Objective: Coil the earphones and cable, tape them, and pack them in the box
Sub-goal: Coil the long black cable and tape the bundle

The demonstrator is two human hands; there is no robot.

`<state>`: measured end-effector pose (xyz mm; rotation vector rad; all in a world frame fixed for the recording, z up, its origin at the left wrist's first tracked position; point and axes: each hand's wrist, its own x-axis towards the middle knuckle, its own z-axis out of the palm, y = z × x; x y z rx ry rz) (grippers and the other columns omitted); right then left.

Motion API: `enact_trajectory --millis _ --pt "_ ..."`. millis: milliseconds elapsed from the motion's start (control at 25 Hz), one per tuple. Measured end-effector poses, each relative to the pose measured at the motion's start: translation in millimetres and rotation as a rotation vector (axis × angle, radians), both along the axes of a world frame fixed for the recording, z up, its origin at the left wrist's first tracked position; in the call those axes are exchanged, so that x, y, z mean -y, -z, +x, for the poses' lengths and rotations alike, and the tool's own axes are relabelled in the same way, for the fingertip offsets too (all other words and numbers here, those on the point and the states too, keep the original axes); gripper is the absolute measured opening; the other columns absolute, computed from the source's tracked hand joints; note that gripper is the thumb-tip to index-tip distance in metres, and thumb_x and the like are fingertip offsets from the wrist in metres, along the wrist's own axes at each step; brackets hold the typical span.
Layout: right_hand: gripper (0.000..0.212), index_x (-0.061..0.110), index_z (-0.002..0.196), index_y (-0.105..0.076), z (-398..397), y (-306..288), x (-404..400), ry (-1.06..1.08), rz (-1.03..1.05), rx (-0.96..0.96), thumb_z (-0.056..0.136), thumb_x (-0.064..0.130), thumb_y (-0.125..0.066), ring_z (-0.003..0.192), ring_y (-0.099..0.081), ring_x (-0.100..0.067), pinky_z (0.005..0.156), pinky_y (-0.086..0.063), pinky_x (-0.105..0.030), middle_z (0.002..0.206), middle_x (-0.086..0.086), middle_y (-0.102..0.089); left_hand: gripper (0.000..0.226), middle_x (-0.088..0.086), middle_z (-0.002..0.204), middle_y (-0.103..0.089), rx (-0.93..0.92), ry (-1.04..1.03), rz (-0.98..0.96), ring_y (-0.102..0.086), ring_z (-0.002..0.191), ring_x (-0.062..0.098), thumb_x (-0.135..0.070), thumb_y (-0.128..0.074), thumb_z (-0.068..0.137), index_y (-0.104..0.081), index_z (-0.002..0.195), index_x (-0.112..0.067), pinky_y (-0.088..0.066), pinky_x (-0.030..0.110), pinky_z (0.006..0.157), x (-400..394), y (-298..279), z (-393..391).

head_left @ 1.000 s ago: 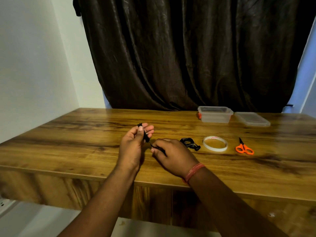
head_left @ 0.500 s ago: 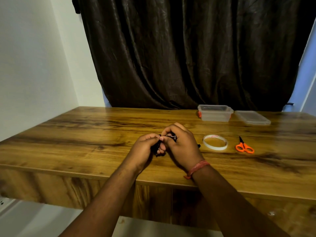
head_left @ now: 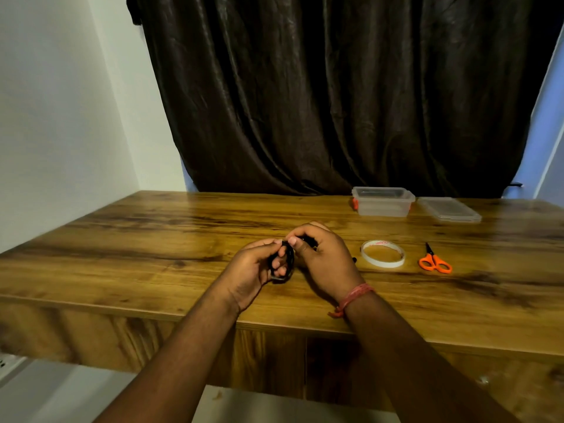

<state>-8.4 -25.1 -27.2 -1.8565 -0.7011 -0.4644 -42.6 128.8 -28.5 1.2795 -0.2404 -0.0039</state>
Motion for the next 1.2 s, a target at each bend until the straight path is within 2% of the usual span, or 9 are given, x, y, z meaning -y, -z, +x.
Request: enact_trajectory --millis 120,200,400,480,640,720,840,960,1200 --pt "0.011 0.027 0.092 -0.071 1 2 -1 -0.015 0.013 -0.042 0.095 0.021 -0.062 0.095 -0.06 -0.006 0.082 -0.051 -0.025 0.095 0.013 -0.064 0.021 0.002 0.056 -0.042 -0.018 -0.015 -0.012 -0.047 0.051 0.015 -0.019 -0.048 0.091 -0.052 0.073 -0.01 -0.039 0.022 0.051 0 0 1" --pt "0.011 0.027 0.091 -0.07 1 2 -1 -0.04 0.047 -0.097 0.095 0.021 -0.061 0.093 -0.062 -0.013 0.073 -0.057 -0.031 0.097 0.008 -0.065 0.026 0.001 0.056 -0.041 -0.035 -0.033 -0.017 -0.046 0.051 0.014 -0.017 -0.045 0.096 -0.053 0.072 -0.01 -0.039 0.02 0.049 -1 0 1" --pt "0.011 0.032 0.09 -0.069 5 6 -2 -0.004 0.077 -0.144 0.094 0.024 -0.062 0.087 -0.064 -0.018 0.071 -0.058 -0.037 0.097 0.005 -0.066 0.031 -0.001 0.055 -0.039 -0.063 -0.032 -0.033 -0.043 0.049 0.012 -0.015 -0.044 0.099 -0.057 0.071 -0.01 -0.038 0.017 0.046 -1 1 4" --pt "0.011 0.031 0.093 -0.068 5 6 -1 -0.004 0.102 -0.174 0.095 0.023 -0.061 0.086 -0.064 -0.019 0.066 -0.058 -0.033 0.098 0.002 -0.065 0.03 -0.001 0.054 -0.04 -0.073 -0.031 -0.034 -0.044 0.048 0.011 -0.014 -0.043 0.099 -0.056 0.072 -0.009 -0.038 0.016 0.045 -1 0 4" --pt "0.016 0.028 0.106 -0.066 5 2 6 0.034 0.138 -0.13 0.099 0.019 -0.055 0.103 -0.059 -0.004 0.082 -0.046 -0.019 0.111 0.007 -0.064 0.03 0.001 0.055 -0.044 -0.085 -0.029 -0.036 -0.048 0.049 0.013 -0.015 -0.043 0.1 -0.054 0.072 -0.01 -0.041 0.018 0.046 -1 0 3" --pt "0.019 0.027 0.11 -0.065 3 0 7 -0.023 0.155 -0.148 0.099 0.017 -0.053 0.11 -0.057 -0.001 0.088 -0.044 -0.018 0.115 0.01 -0.065 0.03 0.002 0.057 -0.046 -0.086 -0.028 -0.041 -0.05 0.051 0.015 -0.015 -0.043 0.099 -0.054 0.072 -0.01 -0.042 0.019 0.047 -1 0 3" --pt "0.024 0.029 0.112 -0.064 0 1 5 -0.163 0.13 -0.194 0.099 0.012 -0.052 0.112 -0.059 -0.001 0.096 -0.048 -0.023 0.114 0.011 -0.067 0.029 0.004 0.058 -0.051 -0.082 -0.027 -0.05 -0.054 0.053 0.016 -0.015 -0.042 0.099 -0.053 0.073 -0.009 -0.044 0.019 0.048 -1 -1 3" --pt "0.028 0.033 0.113 -0.065 -3 3 2 -0.244 0.046 -0.227 0.098 0.011 -0.055 0.11 -0.061 -0.003 0.097 -0.049 -0.026 0.112 0.01 -0.068 0.028 0.006 0.06 -0.053 -0.08 -0.01 -0.059 -0.056 0.055 0.016 -0.014 -0.043 0.098 -0.055 0.074 -0.008 -0.046 0.021 0.05 -2 -1 4" --pt "0.024 0.025 0.111 -0.066 -8 -1 5 -0.207 -0.035 -0.185 0.095 0.009 -0.058 0.099 -0.062 -0.001 0.087 -0.049 -0.016 0.103 0.012 -0.068 0.018 0.008 0.06 -0.055 -0.115 0.021 -0.098 -0.06 0.058 0.016 -0.01 -0.048 0.093 -0.059 0.085 0.001 -0.049 0.022 0.052 -4 0 4"
